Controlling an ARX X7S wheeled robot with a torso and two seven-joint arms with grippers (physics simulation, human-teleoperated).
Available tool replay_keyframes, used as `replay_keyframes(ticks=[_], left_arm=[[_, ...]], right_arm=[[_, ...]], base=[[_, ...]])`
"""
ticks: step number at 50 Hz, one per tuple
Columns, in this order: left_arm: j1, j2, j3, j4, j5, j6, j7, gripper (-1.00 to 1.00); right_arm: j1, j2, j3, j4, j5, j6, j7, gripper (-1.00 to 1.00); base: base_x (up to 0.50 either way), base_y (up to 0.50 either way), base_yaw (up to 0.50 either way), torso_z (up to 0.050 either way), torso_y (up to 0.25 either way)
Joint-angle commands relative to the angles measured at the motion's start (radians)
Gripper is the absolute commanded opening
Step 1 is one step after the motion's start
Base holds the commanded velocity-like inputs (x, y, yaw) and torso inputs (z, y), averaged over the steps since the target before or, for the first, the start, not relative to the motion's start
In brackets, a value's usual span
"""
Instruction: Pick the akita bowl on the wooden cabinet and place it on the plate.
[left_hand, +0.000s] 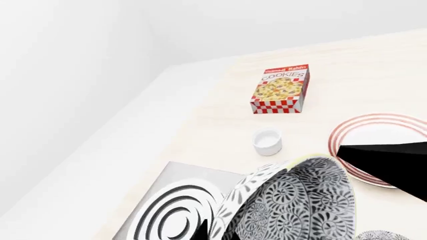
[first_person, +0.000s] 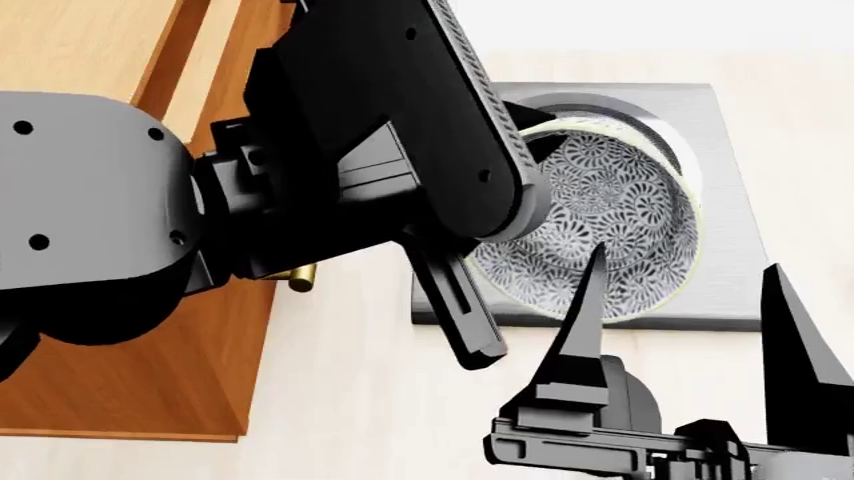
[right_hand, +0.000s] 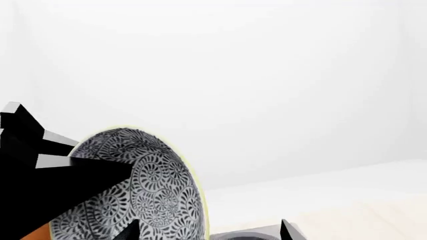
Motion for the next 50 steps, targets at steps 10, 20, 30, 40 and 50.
replay_keyframes(ticks=[10, 20, 30, 40, 50], left_arm=[[0.01, -0.021, -0.013, 0.038, -0.003, 0.003, -0.015, -1.0], [0.016, -0.03, -0.016, 0.038, -0.001, 0.008, -0.02, -1.0], [0.021, -0.033, -0.015, 0.042, -0.002, 0.009, -0.023, -1.0], [0.021, -0.03, -0.013, 0.041, -0.002, 0.008, -0.019, -1.0], [0.016, -0.031, -0.01, 0.033, -0.007, -0.001, -0.011, -1.0]], right_arm=[[0.008, 0.0, -0.004, 0.013, 0.007, 0.022, 0.018, 1.0], [0.006, -0.004, 0.006, 0.022, 0.002, 0.039, 0.053, -1.0], [0.007, -0.003, 0.004, 0.021, -0.001, 0.05, 0.066, -1.0], [0.034, -0.01, 0.038, 0.022, 0.037, 0.131, 0.159, -1.0], [0.086, 0.003, 0.034, -0.03, 0.023, 0.255, 0.279, -1.0]], base=[[0.0, 0.0, 0.0, 0.0, 0.001], [0.0, 0.0, 0.0, 0.001, 0.0], [0.0, 0.0, 0.0, 0.0, 0.0], [0.0, 0.0, 0.0, 0.0, 0.001], [0.0, 0.0, 0.0, 0.0, 0.0]])
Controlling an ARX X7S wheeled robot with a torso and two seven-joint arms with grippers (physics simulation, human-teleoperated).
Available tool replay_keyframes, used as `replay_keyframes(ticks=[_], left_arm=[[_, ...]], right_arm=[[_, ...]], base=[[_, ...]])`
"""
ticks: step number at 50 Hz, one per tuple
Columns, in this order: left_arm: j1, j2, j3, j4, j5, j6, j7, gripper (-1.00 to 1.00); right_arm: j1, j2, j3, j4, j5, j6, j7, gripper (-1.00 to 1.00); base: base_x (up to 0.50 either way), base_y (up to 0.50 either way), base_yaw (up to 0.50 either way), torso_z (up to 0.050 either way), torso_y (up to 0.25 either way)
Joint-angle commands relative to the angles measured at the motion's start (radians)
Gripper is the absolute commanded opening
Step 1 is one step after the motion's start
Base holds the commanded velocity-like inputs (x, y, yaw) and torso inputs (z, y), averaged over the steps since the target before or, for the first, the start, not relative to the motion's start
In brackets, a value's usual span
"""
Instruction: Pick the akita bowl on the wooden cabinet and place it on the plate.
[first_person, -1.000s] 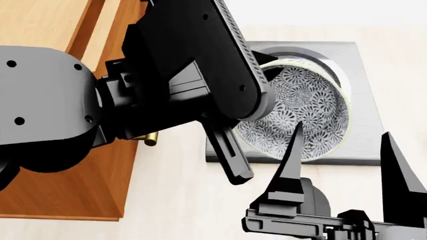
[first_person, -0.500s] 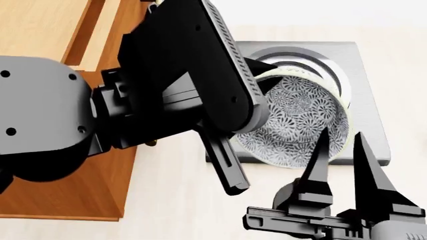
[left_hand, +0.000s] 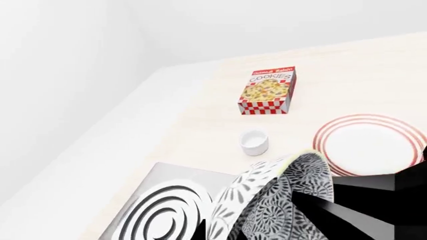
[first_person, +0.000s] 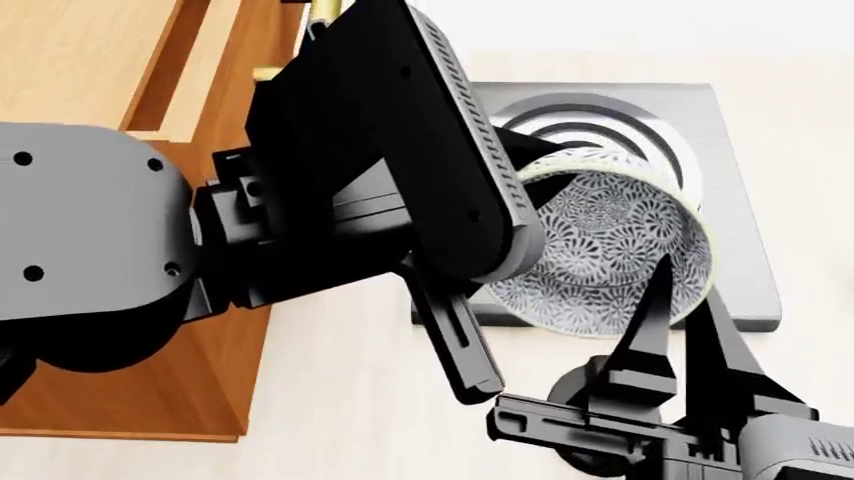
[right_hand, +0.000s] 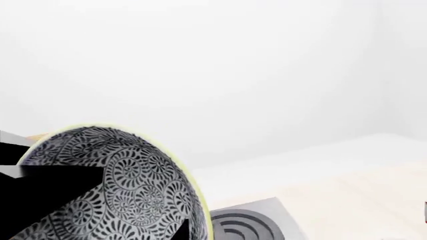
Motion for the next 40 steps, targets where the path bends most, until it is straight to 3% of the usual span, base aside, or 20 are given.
replay_keyframes(ticks=[1, 13, 14, 19, 21, 40], left_arm=[[-0.018, -0.016, -0.003, -0.012, -0.001, -0.012, -0.012, -1.0], [-0.025, -0.018, -0.002, -0.009, -0.025, -0.034, -0.011, -1.0], [-0.029, -0.017, 0.004, -0.004, -0.029, -0.045, -0.008, 1.0], [-0.003, -0.029, -0.032, 0.012, -0.054, 0.005, 0.026, 1.0], [-0.019, -0.027, -0.002, 0.022, 0.004, -0.006, 0.001, 1.0], [-0.014, -0.033, -0.005, 0.024, -0.016, -0.01, 0.01, 1.0]], right_arm=[[0.036, 0.023, 0.041, -0.018, -0.036, 0.142, 0.156, -1.0], [0.027, 0.045, 0.076, -0.078, 0.014, 0.18, 0.201, -1.0], [0.027, 0.048, 0.071, -0.081, 0.013, 0.184, 0.199, -1.0], [0.027, 0.053, 0.064, -0.084, 0.022, 0.186, 0.19, -1.0], [0.025, 0.052, 0.064, -0.083, 0.024, 0.182, 0.186, -1.0], [0.007, 0.05, 0.106, -0.064, 0.052, 0.157, 0.198, -1.0]], base=[[0.0, 0.0, 0.0, 0.0, 0.0], [0.0, 0.0, 0.0, 0.0, 0.001], [0.0, 0.0, 0.0, 0.0, 0.0], [0.0, 0.0, 0.0, 0.0, 0.0], [0.0, 0.0, 0.0, 0.0, 0.0], [0.0, 0.0, 0.0, 0.001, 0.001]])
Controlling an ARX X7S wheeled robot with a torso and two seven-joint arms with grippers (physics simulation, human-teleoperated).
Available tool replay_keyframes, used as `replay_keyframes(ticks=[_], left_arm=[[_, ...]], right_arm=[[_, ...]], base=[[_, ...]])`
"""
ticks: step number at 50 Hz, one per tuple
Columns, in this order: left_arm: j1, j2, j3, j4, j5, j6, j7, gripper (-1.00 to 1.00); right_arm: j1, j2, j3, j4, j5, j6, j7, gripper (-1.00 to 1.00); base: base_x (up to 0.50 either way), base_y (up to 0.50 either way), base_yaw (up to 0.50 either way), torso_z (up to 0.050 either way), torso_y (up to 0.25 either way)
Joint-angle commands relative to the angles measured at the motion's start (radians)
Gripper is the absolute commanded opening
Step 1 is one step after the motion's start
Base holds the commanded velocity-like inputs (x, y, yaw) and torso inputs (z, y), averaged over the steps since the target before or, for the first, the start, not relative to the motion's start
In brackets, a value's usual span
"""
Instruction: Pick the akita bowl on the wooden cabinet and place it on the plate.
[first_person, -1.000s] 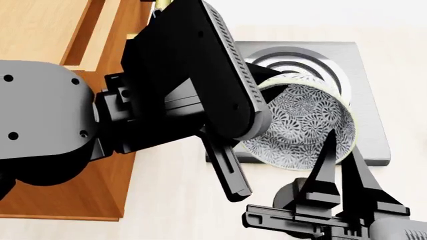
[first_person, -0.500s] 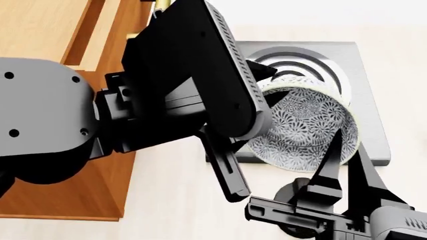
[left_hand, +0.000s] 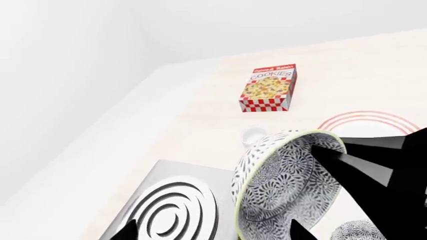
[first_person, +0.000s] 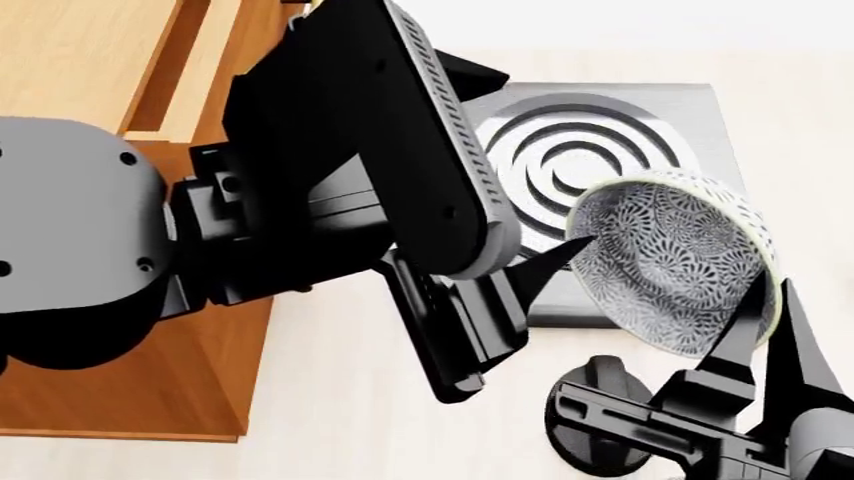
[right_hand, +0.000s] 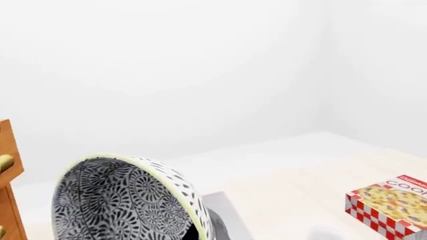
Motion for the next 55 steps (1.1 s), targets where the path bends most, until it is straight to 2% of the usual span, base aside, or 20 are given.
replay_keyframes(ticks=[1, 18, 30, 45, 55], left_arm=[[0.0, -0.005, 0.001, 0.005, 0.003, 0.002, 0.004, 1.0], [0.001, -0.006, -0.025, -0.001, -0.016, 0.01, -0.031, 1.0], [-0.014, -0.006, -0.036, 0.017, -0.029, 0.004, -0.048, 1.0], [-0.02, -0.021, -0.051, 0.053, -0.054, -0.004, -0.073, 1.0], [-0.055, -0.045, -0.077, 0.081, -0.091, -0.024, -0.095, 1.0]], right_arm=[[-0.011, 0.003, 0.048, 0.001, 0.008, -0.008, 0.022, -1.0], [-0.068, 0.024, 0.152, -0.005, 0.051, -0.034, 0.064, -1.0], [-0.067, 0.025, 0.152, -0.001, 0.051, -0.039, 0.063, -1.0], [-0.108, 0.052, 0.226, -0.036, 0.09, -0.059, 0.084, -1.0], [-0.18, 0.084, 0.351, -0.05, 0.146, -0.1, 0.093, -1.0]], base=[[0.0, 0.0, 0.0, 0.0, 0.0], [0.0, 0.0, 0.0, 0.0, 0.0], [0.0, 0.0, 0.0, 0.0, 0.001], [0.0, 0.0, 0.0, 0.0, 0.0], [0.0, 0.0, 0.0, 0.0, 0.001]])
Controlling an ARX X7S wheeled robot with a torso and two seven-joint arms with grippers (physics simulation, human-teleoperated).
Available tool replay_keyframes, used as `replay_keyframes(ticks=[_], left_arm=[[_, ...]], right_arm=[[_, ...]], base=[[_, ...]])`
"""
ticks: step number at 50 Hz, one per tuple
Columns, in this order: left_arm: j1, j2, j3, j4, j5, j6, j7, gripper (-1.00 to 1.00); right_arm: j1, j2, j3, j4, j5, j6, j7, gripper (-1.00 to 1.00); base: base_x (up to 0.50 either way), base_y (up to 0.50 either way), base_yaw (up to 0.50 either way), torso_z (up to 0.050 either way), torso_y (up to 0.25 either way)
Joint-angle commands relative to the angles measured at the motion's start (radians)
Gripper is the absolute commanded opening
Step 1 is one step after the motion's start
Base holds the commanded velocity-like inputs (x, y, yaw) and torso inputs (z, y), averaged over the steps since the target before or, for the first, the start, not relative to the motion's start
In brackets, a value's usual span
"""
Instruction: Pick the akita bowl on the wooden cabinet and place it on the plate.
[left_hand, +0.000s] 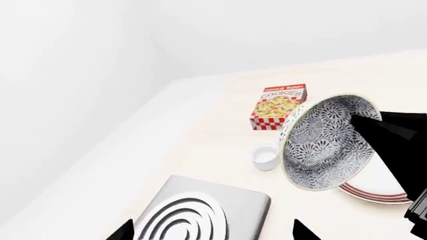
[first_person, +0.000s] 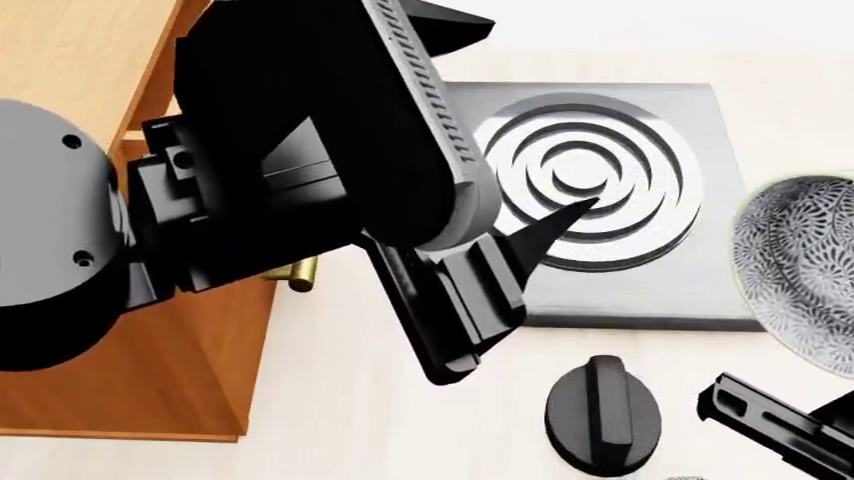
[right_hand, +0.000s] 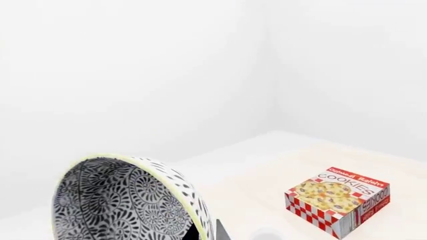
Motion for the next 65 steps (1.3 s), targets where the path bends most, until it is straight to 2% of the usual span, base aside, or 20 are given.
replay_keyframes(ticks=[1, 8, 14, 19, 24, 31, 39, 50, 65], left_arm=[[-0.03, -0.019, -0.024, 0.026, -0.036, -0.018, -0.024, 1.0], [-0.028, -0.025, -0.026, 0.03, -0.034, -0.015, -0.024, 1.0], [-0.025, -0.027, -0.026, 0.028, -0.031, -0.013, -0.023, 1.0], [-0.016, -0.031, -0.023, 0.027, -0.023, -0.008, -0.022, 1.0], [-0.011, -0.034, -0.023, 0.027, -0.022, -0.004, -0.021, 1.0], [0.0, -0.038, -0.023, 0.028, -0.018, 0.003, -0.021, 1.0], [0.011, -0.045, -0.023, 0.031, -0.016, 0.009, -0.021, 1.0], [0.022, -0.051, -0.024, 0.034, -0.013, 0.016, -0.023, 1.0], [0.03, -0.059, -0.026, 0.04, -0.013, 0.02, -0.027, 1.0]], right_arm=[[-0.07, 0.031, 0.13, -0.017, 0.046, -0.043, 0.003, -1.0], [-0.158, 0.042, 0.267, -0.019, 0.115, -0.097, -0.007, -1.0], [-0.179, 0.045, 0.313, -0.026, 0.147, -0.118, -0.01, -1.0], [-0.2, 0.006, 0.367, -0.008, 0.29, -0.212, -0.096, -1.0], [-0.204, 0.011, 0.394, -0.005, 0.349, -0.235, -0.11, -1.0], [-0.186, 0.033, 0.394, 0.012, 0.396, -0.235, -0.114, -1.0], [-0.18, 0.018, 0.422, 0.068, 0.581, -0.297, -0.204, -1.0], [-0.151, 0.03, 0.412, 0.121, 0.618, -0.295, -0.192, -1.0], [-0.15, -0.035, 0.436, 0.231, 0.779, -0.346, -0.189, -1.0]], base=[[0.0, 0.0, 0.0, 0.0, 0.0], [0.0, 0.0, 0.0, 0.001, 0.0], [0.0, 0.0, 0.0, 0.0, 0.0], [0.0, 0.0, 0.0, 0.0, 0.0], [0.0, 0.0, 0.0, 0.0, 0.0], [0.0, 0.0, 0.0, 0.0, 0.001], [0.0, 0.0, 0.0, 0.0, 0.0], [0.0, 0.0, 0.0, 0.0, 0.0], [0.0, 0.0, 0.0, 0.0, 0.001]])
